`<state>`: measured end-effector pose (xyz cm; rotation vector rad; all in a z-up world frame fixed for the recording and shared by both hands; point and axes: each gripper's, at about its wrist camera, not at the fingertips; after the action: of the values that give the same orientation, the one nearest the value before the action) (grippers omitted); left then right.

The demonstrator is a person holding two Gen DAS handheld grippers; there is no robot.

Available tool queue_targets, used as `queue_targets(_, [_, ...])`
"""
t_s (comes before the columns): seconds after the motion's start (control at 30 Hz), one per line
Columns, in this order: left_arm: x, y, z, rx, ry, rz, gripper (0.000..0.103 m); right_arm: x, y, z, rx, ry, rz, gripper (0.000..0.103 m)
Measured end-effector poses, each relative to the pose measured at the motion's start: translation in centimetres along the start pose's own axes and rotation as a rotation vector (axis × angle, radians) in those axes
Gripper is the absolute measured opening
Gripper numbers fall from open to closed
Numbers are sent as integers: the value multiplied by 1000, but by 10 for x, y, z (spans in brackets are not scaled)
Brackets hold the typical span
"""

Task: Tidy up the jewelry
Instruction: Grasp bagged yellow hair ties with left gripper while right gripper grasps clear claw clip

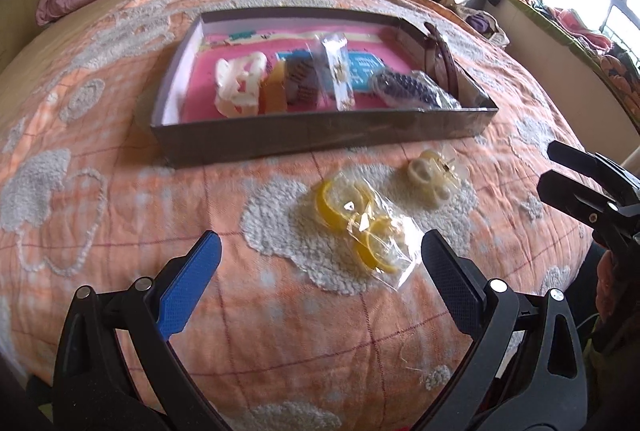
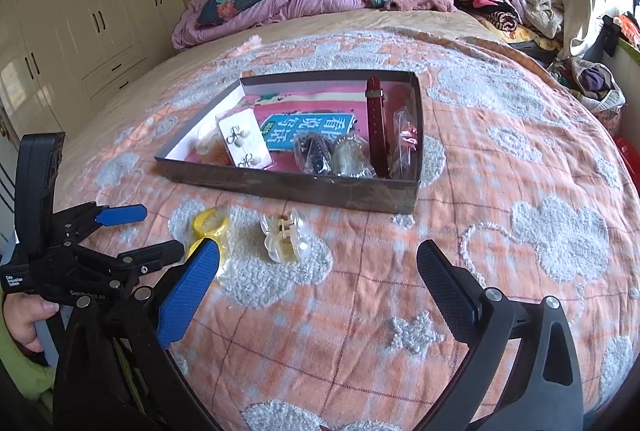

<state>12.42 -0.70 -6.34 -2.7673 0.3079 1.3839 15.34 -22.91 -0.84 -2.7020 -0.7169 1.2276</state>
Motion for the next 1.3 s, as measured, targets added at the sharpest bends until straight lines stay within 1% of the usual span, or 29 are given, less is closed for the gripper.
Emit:
queue_targets(0.03, [2, 1, 1, 0, -4, 7, 93, 3, 1, 0, 3, -7, -9, 98])
queue_targets(0.1, [8, 3, 2, 2, -10, 23, 93, 8, 2, -1, 9, -24, -24, 94])
queue_targets(0.13, [11, 4, 2, 4, -14, 29, 93, 12, 3, -1, 9, -38, -32, 87])
queue_targets(0.17, [14, 6, 2, 5, -18, 38, 93, 17, 3, -2, 8, -54, -40, 83])
queue_targets(0.33, [23, 15, 1, 27, -23, 49, 93, 35, 2, -5, 5, -105, -65, 76])
queue_targets(0.37, [26, 17, 1, 37, -26, 43, 90, 40, 0, -7, 1, -119, -74, 74])
queue_targets(0.4, [28, 20, 1, 49, -27, 35, 84, 42, -1, -7, -2, -127, -79, 72])
queue_targets(0.47, [30, 21, 1, 68, -26, 16, 80, 50, -4, -9, -12, -145, -90, 70])
queue_targets(0.5, [31, 22, 1, 76, -24, 9, 74, 54, -6, -10, -17, -155, -97, 69])
queue_targets(0.53, [31, 21, 1, 82, -23, 1, 70, 58, -8, -11, -20, -165, -101, 66])
queue_targets(0.6, [29, 18, 1, 86, -12, -10, 46, 64, -11, -12, -26, -177, -110, 62])
queue_targets(0.67, [28, 13, 0, 75, -10, -5, 39, 71, -14, -14, -32, -190, -115, 57])
queue_targets(0.73, [25, 6, -1, 53, -6, 14, 37, 79, -16, -15, -34, -204, -120, 53])
queue_targets(0.77, [23, 5, -1, 45, -3, 18, 36, 81, -16, -15, -36, -209, -119, 46])
queue_targets(0.8, [21, 2, -1, 37, 3, 22, 30, 85, -18, -14, -43, -216, -112, 42])
queue_targets(0.83, [18, 1, -2, 30, 8, 29, 30, 88, -19, -13, -49, -217, -105, 35])
queue_targets(1.0, [-2, -6, -6, 9, 48, 45, 30, 83, -19, -10, -59, -195, -101, 35])
queue_targets(1.1, [-15, -11, -12, -6, 78, 52, 30, 68, -18, -11, -50, -168, -121, 35])
queue_targets(1.2, [-25, -19, -21, -16, 110, 41, 30, 53, -20, -16, -42, -130, -138, 35])
queue_targets(1.3, [-33, -32, -34, -33, 138, 24, 30, 39, -19, -24, -35, -83, -133, 35])
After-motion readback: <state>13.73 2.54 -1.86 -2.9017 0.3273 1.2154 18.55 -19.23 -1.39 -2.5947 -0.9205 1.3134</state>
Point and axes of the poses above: each gripper's, at about its wrist camera, not at the fingertips, and x roughly the way its jaws point, y to its right, z to its underside, and after that the axes turned 8 degrees about x, right-handed
